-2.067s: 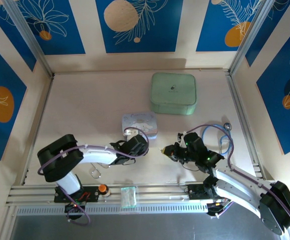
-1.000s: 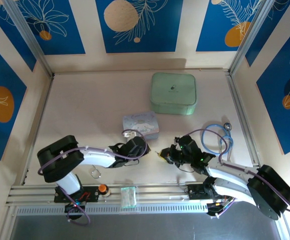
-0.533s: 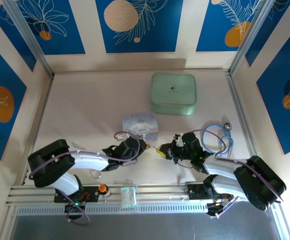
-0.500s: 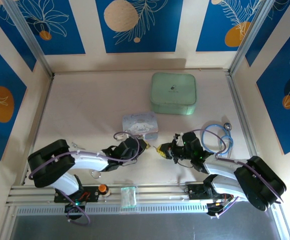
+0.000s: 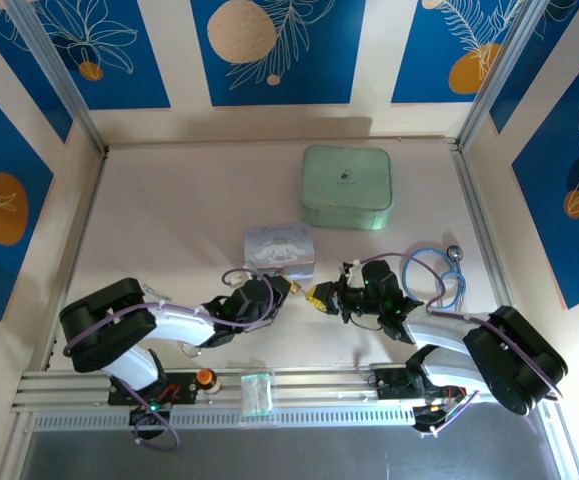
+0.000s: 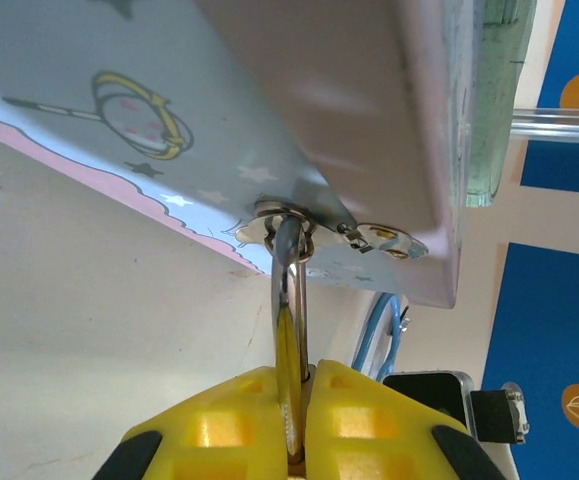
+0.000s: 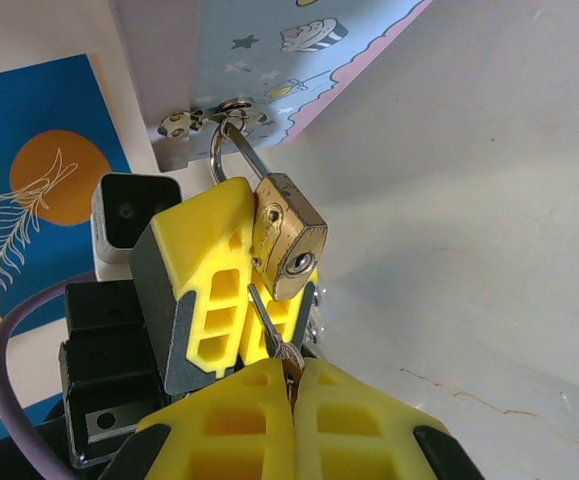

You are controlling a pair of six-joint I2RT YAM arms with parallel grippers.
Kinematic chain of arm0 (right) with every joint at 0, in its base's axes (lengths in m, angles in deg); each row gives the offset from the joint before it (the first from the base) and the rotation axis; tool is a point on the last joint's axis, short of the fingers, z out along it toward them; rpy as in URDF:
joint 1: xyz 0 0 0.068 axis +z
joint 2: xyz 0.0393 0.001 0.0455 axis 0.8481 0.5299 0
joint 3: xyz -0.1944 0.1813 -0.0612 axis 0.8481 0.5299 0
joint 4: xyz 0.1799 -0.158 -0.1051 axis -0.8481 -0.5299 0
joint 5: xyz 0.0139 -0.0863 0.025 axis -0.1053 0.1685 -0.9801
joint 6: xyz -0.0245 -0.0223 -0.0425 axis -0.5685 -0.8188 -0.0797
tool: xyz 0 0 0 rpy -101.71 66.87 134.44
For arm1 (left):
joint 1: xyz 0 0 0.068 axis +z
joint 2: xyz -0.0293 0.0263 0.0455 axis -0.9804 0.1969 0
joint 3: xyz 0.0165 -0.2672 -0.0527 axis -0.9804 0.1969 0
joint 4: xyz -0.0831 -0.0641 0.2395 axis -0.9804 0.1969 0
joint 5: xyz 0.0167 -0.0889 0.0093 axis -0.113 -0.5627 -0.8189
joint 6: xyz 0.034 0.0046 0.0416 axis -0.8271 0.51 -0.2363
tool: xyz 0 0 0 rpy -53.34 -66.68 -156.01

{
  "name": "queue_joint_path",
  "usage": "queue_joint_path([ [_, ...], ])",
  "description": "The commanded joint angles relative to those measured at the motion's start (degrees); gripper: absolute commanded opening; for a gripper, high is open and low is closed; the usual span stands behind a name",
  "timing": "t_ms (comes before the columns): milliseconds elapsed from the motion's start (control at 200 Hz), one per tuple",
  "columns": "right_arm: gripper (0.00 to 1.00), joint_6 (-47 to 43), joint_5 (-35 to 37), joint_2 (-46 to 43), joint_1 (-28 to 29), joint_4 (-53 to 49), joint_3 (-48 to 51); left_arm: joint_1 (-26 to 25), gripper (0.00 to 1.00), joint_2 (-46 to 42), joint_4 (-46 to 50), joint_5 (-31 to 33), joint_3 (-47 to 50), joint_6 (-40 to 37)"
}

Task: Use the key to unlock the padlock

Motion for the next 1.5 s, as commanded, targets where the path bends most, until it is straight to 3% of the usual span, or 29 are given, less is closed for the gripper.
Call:
queue_joint_path([
  [0, 0.0, -0.51, -0.29, -2.0, 0.4, -2.04, 0.13, 0.36, 0.0, -0.82, -4.23, 2.19, 0.13, 2.13],
  [265, 0.0, -1.93, -1.02, -2.03, 0.06, -5.78, -0.84, 0.26, 0.0, -0.8, -7.8, 4.02, 0.74, 3.9],
  [1021, 0.0, -2.61, 2.13, -1.86, -0.09, -2.88, -0.62, -0.29, 0.0, -0.05, -11.18, 1.97, 1.03, 3.02],
  [1246, 0.0, -1.66, 2.03, -0.23, 0.35, 2.3, -0.32, -1.41, 0.0, 1.02, -12.8, 0.16, 0.18, 3.26],
  [1496, 0.0, -2.57, 3.25, -2.47, 0.61, -1.69, -0.26, -1.8, 0.0, 1.56, -14.31, 0.35, 0.97, 3.64],
])
